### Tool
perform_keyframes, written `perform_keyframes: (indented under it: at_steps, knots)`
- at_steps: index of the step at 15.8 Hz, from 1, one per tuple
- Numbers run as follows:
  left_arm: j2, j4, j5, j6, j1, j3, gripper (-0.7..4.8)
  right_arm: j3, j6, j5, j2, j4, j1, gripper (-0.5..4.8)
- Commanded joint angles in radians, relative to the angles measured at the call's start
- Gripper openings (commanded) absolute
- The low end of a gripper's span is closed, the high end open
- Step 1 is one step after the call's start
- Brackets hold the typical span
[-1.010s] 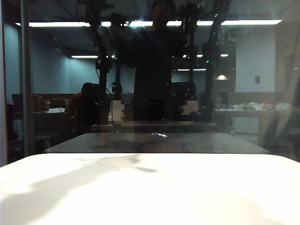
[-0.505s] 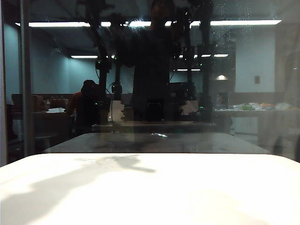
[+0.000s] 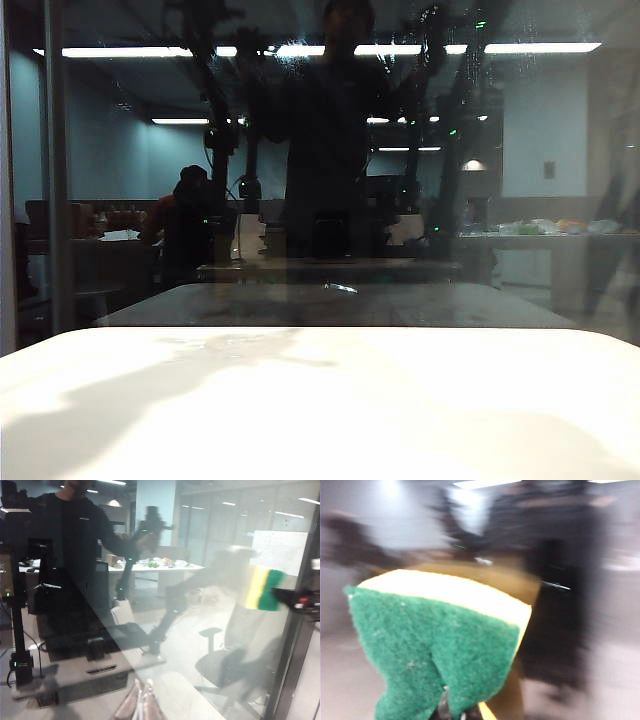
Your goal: Reach upward to find where there is water on the glass, pick up the sponge from the table, dry the water, and finally place the sponge back on the table.
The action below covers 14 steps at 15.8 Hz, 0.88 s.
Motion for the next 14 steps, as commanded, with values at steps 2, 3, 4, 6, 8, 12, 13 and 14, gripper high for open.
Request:
perform_keyframes:
  at_steps: [2, 3, 4, 6, 8, 12, 13, 14]
  knots:
    - [-0.003, 0.018, 0.004, 0.001, 0.0, 0.005, -0.05, 0.003, -0.035, 0.023, -0.034, -0.089, -0.157, -0.09]
    - [-0.003, 0.023, 0.004, 0.001, 0.0, 0.005, -0.05, 0.003, -0.035, 0.021, -0.041, -0.095, -0.187, -0.09]
    - [-0.003, 0.023, 0.004, 0.001, 0.0, 0.005, -0.05, 0.003, -0.035, 0.018, -0.046, -0.097, -0.206, -0.09]
    - [-0.003, 0.023, 0.004, 0.001, 0.0, 0.005, -0.05, 0.002, -0.027, -0.019, -0.047, -0.086, -0.238, -0.09]
    - [-0.002, 0.023, 0.004, 0.001, 0.001, 0.005, -0.05, 0.0, -0.027, -0.029, -0.044, -0.087, -0.222, -0.09]
    - [-0.002, 0.036, 0.004, 0.001, 0.001, 0.006, -0.05, 0.0, -0.04, -0.024, -0.019, -0.094, -0.079, -0.09]
    - [-0.002, 0.05, 0.005, 0.001, 0.001, 0.006, -0.05, 0.0, -0.059, -0.02, -0.01, -0.097, -0.04, -0.09]
    - [-0.002, 0.057, 0.005, 0.001, 0.001, 0.006, -0.05, 0.0, -0.06, -0.017, -0.005, -0.1, -0.014, -0.09]
